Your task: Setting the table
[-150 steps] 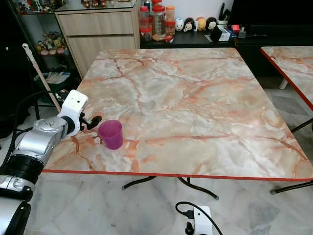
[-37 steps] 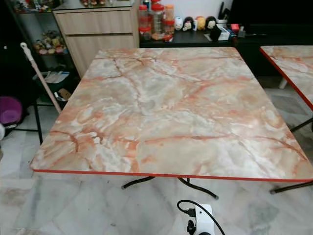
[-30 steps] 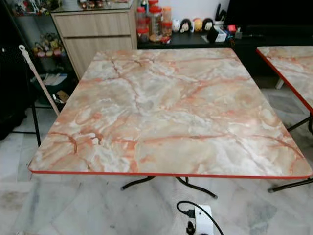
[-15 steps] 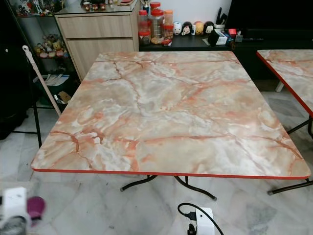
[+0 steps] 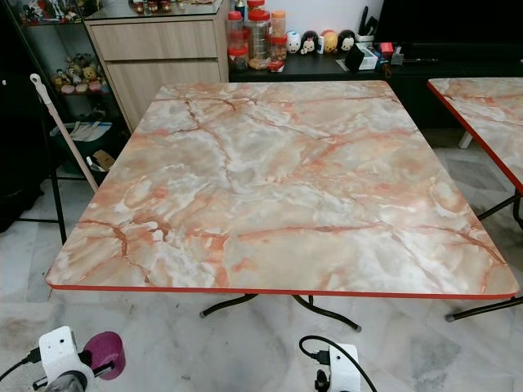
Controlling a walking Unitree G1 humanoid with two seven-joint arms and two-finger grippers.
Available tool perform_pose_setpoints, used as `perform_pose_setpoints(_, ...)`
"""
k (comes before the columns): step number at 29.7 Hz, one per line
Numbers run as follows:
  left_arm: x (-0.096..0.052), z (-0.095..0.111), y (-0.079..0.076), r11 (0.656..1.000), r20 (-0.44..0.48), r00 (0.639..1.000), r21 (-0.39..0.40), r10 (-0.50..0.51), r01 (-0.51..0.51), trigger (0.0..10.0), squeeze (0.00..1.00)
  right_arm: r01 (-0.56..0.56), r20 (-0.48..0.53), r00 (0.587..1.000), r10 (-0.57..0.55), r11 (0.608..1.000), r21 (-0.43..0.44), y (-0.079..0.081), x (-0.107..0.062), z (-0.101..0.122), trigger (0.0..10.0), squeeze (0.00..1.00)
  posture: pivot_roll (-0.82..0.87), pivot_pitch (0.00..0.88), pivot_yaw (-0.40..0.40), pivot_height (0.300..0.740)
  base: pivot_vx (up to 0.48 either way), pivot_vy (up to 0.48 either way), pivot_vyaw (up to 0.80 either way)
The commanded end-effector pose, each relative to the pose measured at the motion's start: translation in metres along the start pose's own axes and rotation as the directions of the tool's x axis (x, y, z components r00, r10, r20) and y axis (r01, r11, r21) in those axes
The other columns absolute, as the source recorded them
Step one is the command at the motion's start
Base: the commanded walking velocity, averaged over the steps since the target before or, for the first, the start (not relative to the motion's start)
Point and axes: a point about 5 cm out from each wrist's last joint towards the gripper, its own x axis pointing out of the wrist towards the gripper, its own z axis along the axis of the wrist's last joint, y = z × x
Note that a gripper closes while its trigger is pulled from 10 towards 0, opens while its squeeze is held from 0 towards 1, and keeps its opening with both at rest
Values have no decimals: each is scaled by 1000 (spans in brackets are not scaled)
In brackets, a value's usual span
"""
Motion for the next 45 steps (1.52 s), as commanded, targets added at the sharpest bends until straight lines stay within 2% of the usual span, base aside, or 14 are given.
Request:
perform_pose_setpoints(1,-2,-8,-5,1000,-32,999,4,-13,13,10000,0,0,21,1000,-1,1000,11,0,1,7,10000,0,21,33,36,740,0,0,0)
perform_pose_setpoints(10,-3,-12,-18,999,-39,998,8,-44,44,10000,0,-2,29,1000,1,1000,14,1,2,10,10000,0,19,33,32,740,0,0,0)
perform_pose_setpoints(14,-3,-12,-23,998,-40,998,14,-54,55,10000,0,-4,30,1000,3,1000,17,2,2,10,10000,0,16,32,32,740,0,-313,0)
perform_pose_setpoints(38,-5,-18,-13,1000,-56,998,16,-9,10,10000,0,-7,40,999,6,1000,16,-1,2,11,10000,0,13,10,24,740,0,-396,0)
perform_pose_setpoints(45,-5,-19,-13,1000,-58,998,22,-13,14,10000,0,-24,62,998,24,1000,-7,0,2,13,10000,0,13,1,22,740,0,-397,100)
